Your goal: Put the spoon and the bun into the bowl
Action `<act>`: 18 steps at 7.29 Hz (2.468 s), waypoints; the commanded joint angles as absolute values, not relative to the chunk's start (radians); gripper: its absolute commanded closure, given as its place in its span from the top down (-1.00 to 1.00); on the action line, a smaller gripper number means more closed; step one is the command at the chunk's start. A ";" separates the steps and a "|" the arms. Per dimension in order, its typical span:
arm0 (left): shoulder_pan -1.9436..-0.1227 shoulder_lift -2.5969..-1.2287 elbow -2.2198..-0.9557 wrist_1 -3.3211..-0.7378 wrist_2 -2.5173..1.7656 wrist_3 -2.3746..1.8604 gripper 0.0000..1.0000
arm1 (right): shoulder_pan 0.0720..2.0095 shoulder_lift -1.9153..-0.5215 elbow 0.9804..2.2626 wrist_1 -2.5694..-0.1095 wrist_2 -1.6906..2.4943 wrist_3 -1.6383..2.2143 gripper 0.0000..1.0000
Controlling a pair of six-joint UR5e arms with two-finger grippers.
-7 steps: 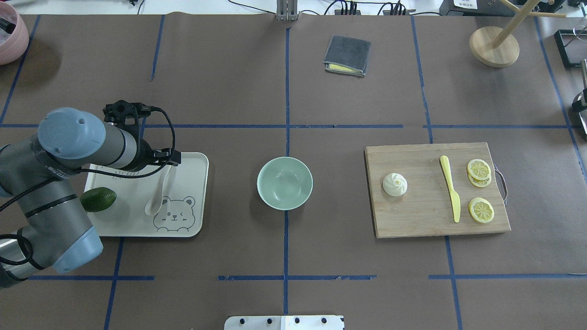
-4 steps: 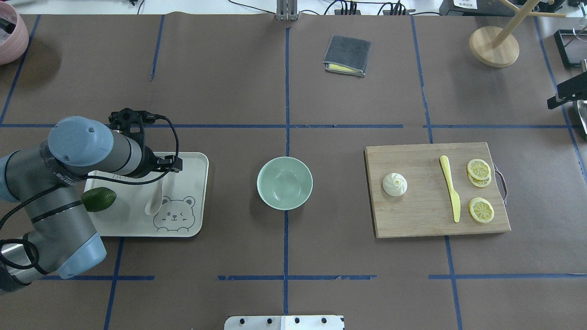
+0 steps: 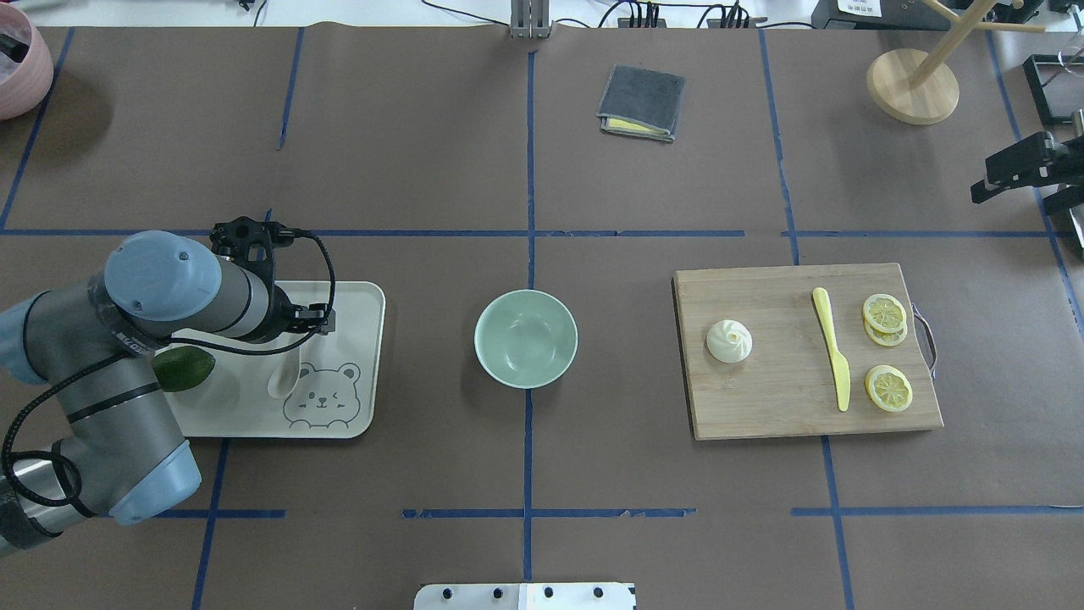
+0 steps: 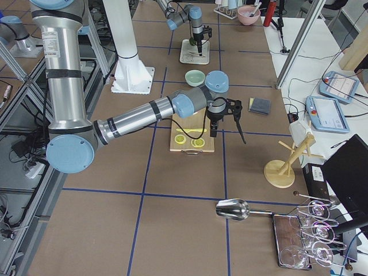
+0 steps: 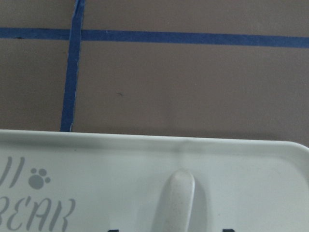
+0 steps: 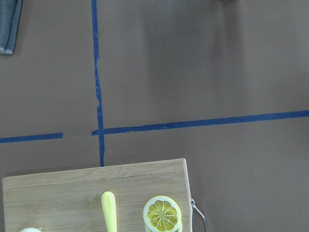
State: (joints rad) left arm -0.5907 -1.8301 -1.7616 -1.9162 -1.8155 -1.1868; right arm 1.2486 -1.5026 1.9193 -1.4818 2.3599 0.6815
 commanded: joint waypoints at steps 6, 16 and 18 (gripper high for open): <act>-0.584 -1.813 -1.767 -1.913 -1.819 -1.187 -0.28 | 1.230 -1.494 1.919 -1.482 2.332 0.686 1.00; -0.600 -1.817 -1.939 -1.907 -1.839 -1.421 -1.00 | 1.030 -1.493 1.916 -1.269 2.199 0.966 1.00; -0.597 -1.883 -1.930 -1.908 -1.835 -1.611 -1.00 | 0.894 -1.488 1.917 -1.209 2.085 1.079 1.00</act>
State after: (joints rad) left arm -0.5988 -1.8401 -1.9349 -1.9072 -1.8368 -1.4883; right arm 0.9824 -1.4898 1.9163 -1.2518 2.1629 1.0051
